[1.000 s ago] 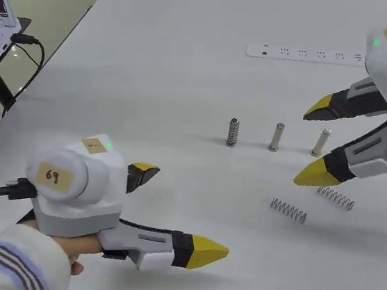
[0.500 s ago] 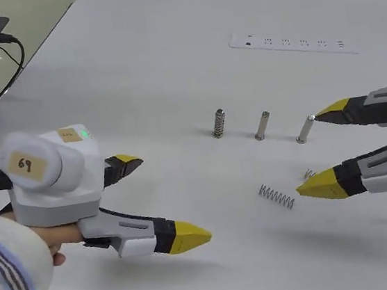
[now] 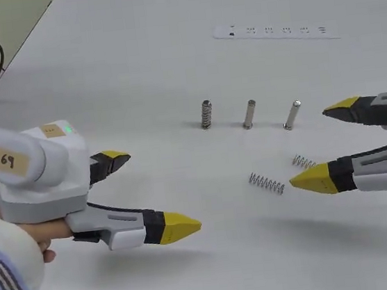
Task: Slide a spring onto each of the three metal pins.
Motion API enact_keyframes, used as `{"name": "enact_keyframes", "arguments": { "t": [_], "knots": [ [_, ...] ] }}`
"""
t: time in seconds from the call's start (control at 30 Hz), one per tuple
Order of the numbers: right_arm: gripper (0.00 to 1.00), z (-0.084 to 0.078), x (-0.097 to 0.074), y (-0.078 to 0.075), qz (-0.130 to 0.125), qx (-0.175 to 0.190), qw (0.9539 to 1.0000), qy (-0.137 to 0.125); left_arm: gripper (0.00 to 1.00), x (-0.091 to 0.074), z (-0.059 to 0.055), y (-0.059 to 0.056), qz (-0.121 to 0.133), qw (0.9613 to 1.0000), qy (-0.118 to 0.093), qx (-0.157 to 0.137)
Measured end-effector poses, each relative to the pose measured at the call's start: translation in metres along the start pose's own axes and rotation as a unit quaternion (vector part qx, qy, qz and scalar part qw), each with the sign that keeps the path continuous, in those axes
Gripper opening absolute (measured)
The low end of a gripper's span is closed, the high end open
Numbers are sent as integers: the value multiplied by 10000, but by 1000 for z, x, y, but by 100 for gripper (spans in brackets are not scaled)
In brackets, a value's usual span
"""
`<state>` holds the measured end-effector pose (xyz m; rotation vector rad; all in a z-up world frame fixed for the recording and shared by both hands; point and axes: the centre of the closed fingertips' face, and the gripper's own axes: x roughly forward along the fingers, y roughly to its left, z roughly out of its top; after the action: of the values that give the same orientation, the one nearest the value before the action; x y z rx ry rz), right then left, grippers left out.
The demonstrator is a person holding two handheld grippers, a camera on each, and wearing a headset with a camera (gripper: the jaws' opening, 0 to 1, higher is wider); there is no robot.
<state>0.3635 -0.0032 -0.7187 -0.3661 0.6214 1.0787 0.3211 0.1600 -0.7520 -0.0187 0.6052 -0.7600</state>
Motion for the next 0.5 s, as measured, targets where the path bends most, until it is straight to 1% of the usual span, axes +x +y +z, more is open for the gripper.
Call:
{"name": "enact_keyframes", "arguments": {
  "t": [0.03,0.1,0.27,0.33,0.4,0.5],
  "knots": [
    [79,1,0,0,-16,47,10000,-71,98,1,0,-1,-16,10000,0,3],
    [80,0,-1,0,-74,119,9998,-118,98,1,1,-2,-39,10000,4,27],
    [84,-10,0,4,-111,220,9996,-139,98,3,1,-4,-83,10000,13,51],
    [89,-14,1,3,-177,180,9996,-136,98,4,0,-4,-100,9999,55,55],
    [93,-18,1,3,-212,233,9994,-139,98,4,0,-4,-97,9999,74,79],
    [96,-19,2,5,-220,424,9984,-286,98,5,0,-4,-125,9999,76,91]
  ]
}}
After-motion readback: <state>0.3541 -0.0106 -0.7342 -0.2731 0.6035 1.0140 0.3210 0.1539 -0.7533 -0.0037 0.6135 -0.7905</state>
